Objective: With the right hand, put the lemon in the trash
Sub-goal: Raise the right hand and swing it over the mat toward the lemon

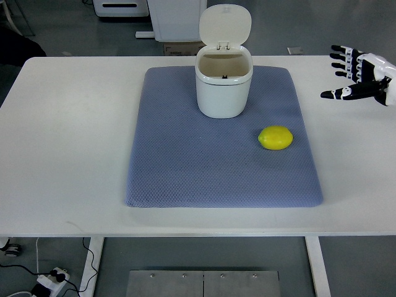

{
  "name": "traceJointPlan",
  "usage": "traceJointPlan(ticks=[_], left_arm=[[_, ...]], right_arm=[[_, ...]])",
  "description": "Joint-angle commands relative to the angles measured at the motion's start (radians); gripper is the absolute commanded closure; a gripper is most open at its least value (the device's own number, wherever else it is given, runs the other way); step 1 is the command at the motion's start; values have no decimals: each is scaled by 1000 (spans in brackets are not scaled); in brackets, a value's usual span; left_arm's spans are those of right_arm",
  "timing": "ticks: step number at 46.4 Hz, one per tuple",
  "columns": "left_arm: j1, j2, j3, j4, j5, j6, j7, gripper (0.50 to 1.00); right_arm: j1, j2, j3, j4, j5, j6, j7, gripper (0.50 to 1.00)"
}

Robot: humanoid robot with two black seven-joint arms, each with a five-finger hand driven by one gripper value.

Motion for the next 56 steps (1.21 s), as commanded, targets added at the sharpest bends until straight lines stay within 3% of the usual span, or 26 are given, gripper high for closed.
traceJointPlan(ticks=[1,19,41,56], left_arm=[[0,0,0,0,0,0,0,500],[0,0,0,0,0,0,0,500],[0,0,0,0,0,0,0,500],[0,0,0,0,0,0,0,500]], right_arm=[[68,-1,-100,0,-25,1,-2,500],[346,20,-454,57,-72,11,-11,500],[567,177,-754,65,-91,17,-59,500],[603,210,-771,39,-75,9,-177,500]])
